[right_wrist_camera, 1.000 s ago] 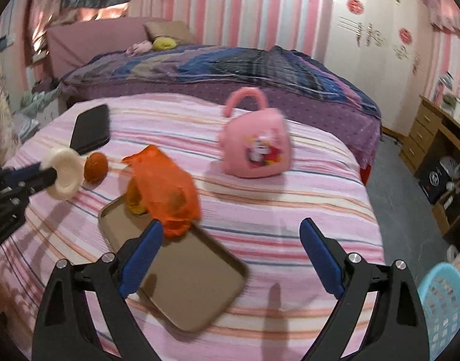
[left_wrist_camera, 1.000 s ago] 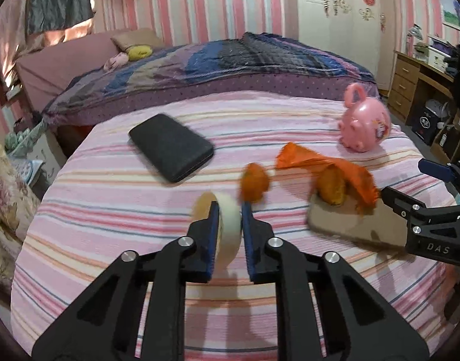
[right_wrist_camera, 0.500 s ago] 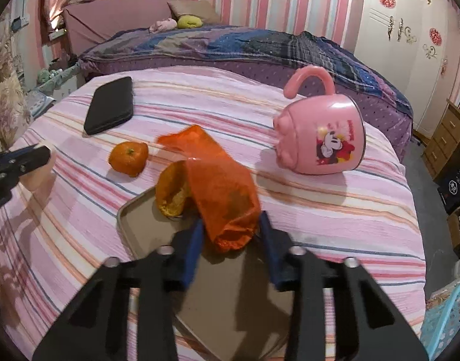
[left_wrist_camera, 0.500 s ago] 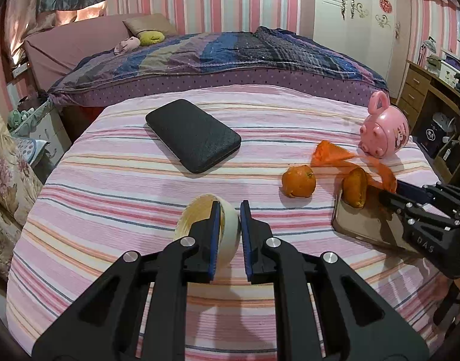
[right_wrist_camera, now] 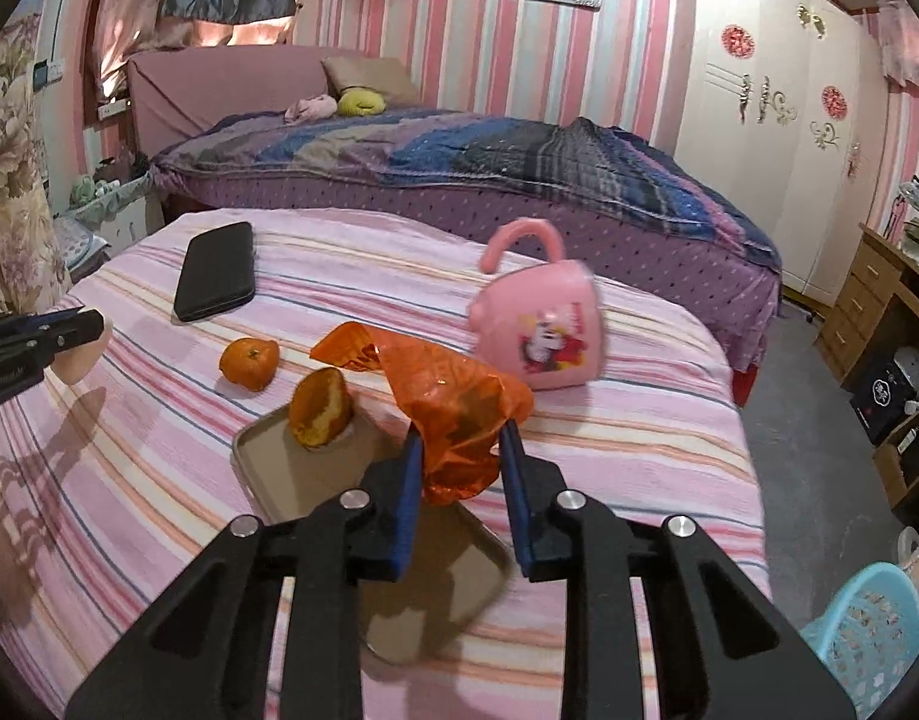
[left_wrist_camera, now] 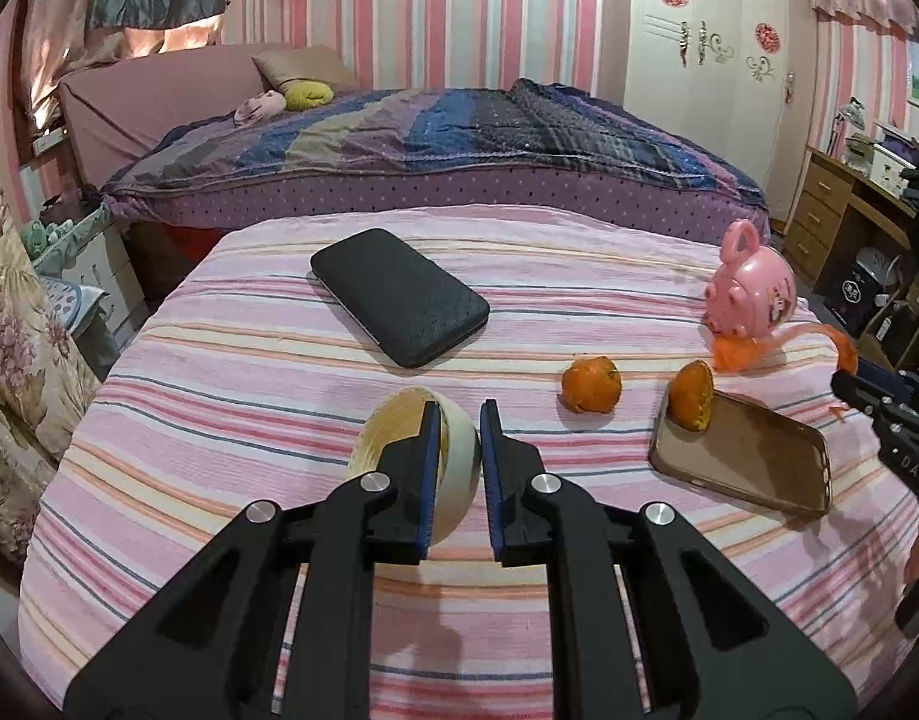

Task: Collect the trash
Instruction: 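Grasp the orange plastic bag with the right tool while left holds the bowl, then carry bowl and orange bag over the blue basket and open both tools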

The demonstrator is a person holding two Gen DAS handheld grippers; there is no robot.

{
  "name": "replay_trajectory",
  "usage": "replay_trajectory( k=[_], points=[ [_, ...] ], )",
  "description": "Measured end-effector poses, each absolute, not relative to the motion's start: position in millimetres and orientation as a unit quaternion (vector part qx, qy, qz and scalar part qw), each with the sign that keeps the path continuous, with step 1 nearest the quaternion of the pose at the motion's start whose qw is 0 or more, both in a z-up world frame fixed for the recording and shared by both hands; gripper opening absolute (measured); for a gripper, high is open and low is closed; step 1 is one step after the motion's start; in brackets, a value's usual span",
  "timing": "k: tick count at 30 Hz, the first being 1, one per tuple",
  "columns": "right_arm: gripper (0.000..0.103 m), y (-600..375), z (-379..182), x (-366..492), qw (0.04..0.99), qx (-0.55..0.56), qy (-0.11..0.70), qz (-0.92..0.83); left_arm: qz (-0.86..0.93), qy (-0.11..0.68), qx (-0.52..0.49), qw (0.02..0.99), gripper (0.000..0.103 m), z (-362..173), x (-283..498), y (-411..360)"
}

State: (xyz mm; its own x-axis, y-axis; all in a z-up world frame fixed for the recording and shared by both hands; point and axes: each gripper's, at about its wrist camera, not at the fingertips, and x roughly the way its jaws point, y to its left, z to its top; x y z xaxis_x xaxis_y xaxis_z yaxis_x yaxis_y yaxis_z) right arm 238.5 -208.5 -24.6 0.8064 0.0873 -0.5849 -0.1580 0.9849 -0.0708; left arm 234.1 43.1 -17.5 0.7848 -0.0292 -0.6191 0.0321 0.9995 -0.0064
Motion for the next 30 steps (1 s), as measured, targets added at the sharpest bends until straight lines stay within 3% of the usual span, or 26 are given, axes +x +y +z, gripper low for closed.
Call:
replay_trajectory(
  k=[18,30],
  points=[
    [0.025,-296.9,-1.9,183.3,0.956,-0.051,0.286,0.033,-0.075,0.293,0.03,0.953,0.012,0.5,198.6,-3.9],
    [0.025,-379.6,3.9,143.6,0.961,-0.027,0.274,-0.02,-0.122,0.273,0.07,0.952,0.012,11.8,174.0,-119.3]
  ],
)
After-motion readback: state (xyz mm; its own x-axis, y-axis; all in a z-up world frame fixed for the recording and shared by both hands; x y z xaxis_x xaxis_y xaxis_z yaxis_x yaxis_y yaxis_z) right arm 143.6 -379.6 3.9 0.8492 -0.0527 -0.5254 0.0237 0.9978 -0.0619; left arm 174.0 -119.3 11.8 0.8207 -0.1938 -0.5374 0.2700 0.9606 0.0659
